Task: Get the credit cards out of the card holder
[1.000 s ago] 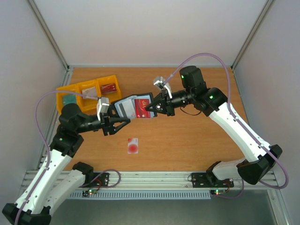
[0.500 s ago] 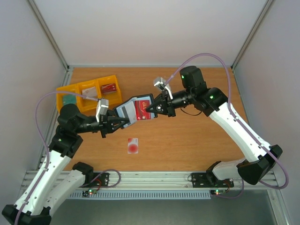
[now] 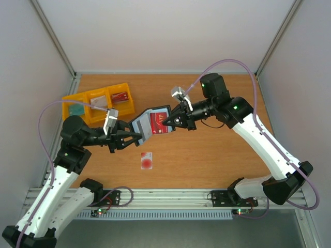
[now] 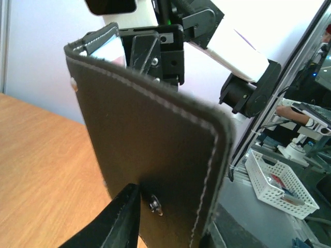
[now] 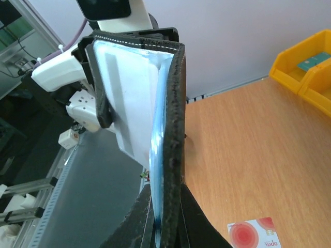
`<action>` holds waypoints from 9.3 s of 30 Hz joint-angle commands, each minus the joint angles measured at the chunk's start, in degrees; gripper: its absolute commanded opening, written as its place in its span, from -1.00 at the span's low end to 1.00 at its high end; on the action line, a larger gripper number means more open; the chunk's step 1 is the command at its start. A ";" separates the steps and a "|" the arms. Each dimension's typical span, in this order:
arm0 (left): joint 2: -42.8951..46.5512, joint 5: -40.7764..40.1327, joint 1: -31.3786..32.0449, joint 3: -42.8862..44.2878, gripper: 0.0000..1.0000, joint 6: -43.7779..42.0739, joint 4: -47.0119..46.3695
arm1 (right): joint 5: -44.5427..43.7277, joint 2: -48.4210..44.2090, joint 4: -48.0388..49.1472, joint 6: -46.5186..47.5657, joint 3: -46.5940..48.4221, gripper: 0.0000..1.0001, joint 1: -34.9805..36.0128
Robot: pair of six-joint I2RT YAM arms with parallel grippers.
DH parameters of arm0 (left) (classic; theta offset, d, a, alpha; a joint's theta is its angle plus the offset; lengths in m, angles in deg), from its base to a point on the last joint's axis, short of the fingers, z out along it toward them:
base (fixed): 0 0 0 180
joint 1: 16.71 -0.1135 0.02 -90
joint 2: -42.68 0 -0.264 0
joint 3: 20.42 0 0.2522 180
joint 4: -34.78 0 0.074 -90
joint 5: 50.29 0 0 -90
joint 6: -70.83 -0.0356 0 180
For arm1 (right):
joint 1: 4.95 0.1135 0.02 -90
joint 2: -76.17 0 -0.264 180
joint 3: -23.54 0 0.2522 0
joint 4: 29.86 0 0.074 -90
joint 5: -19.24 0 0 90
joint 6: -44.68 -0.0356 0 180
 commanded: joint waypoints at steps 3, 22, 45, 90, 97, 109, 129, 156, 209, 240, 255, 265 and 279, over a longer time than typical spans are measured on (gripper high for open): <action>0.87 2.62 0.10 1.56 -0.33 1.86 -6.87 | 0.20 0.52 -1.92 1.90 0.98 -0.98 -0.35; 0.57 1.73 0.08 1.19 -0.59 1.30 -7.50 | 2.73 0.60 -2.80 2.26 1.88 -0.97 -0.37; 0.09 -3.15 0.16 1.73 -0.70 0.89 -5.65 | 4.61 0.60 -2.02 0.63 2.36 -0.97 -0.28; 0.38 -22.83 0.48 1.35 -0.99 -4.67 11.70 | -8.47 4.52 5.12 -6.64 0.93 -0.16 4.51; -6.62 -59.00 4.00 12.96 -1.00 -34.16 34.95 | -34.98 8.02 16.64 -17.37 -4.59 0.75 9.28; -22.75 -80.49 6.84 28.90 -0.99 -40.80 59.73 | -26.18 8.30 29.94 -27.44 -14.90 0.97 0.63; -16.72 -26.21 3.05 30.89 -1.00 -23.91 56.49 | -3.54 9.29 46.51 -24.14 -20.14 0.89 2.76; -8.33 -10.69 -0.60 21.58 -1.00 -16.93 43.02 | 10.31 -0.26 32.90 -13.22 -19.02 -0.87 2.71; -5.11 -5.72 -1.06 6.52 -0.87 0.18 16.16 | 2.37 0.55 25.82 -11.16 -11.65 -0.97 9.18; -1.67 -4.86 -1.42 5.67 -1.00 1.07 15.00 | 6.15 -0.20 20.73 -8.30 -12.60 -0.74 3.86; -1.55 -4.06 -1.68 6.06 -0.99 -1.51 16.41 | 8.27 -0.96 16.89 -6.18 -12.88 -0.89 0.34; -1.69 -3.89 -1.68 5.26 -0.99 -0.06 13.93 | 10.03 -0.99 20.14 -8.72 -13.55 -0.60 0.41; -2.07 -4.78 -1.68 4.44 -0.99 1.40 11.92 | 9.03 0.24 23.48 -11.46 -13.20 -0.58 2.58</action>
